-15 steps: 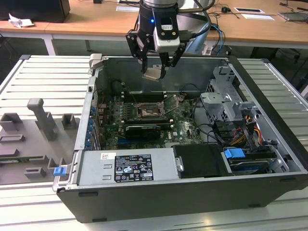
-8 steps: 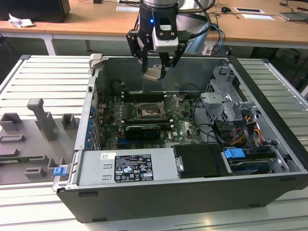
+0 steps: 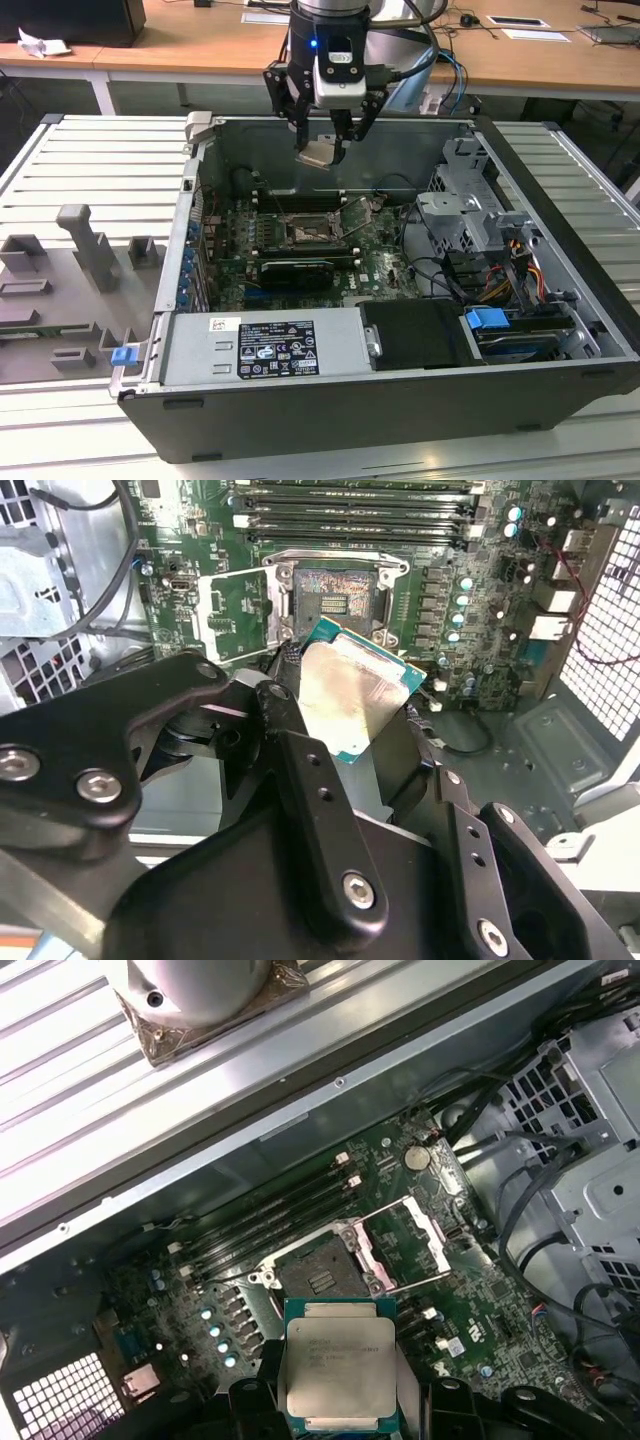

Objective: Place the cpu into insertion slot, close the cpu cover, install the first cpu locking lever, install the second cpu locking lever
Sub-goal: 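Place the cpu into insertion slot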

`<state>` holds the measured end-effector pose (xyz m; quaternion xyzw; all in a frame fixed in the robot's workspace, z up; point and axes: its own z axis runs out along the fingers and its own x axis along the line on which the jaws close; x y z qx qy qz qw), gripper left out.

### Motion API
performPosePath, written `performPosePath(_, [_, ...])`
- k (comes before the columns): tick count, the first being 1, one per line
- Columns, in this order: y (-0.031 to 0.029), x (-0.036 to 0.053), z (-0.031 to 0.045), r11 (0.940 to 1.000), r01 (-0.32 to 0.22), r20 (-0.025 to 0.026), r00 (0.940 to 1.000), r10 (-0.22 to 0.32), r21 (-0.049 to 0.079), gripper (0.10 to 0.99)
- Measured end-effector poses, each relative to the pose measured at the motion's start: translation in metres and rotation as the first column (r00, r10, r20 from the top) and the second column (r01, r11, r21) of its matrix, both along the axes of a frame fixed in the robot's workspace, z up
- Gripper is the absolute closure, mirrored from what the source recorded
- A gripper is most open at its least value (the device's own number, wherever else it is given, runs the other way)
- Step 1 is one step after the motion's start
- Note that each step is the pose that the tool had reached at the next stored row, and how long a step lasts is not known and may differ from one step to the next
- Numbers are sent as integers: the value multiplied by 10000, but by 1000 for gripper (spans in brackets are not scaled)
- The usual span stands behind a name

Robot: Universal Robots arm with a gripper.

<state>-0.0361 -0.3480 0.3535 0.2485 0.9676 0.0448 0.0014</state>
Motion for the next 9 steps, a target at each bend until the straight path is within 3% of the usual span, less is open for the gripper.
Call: performPosePath(9, [0, 0, -4, 9978, 665, 0, 9978, -665, 1, 561])
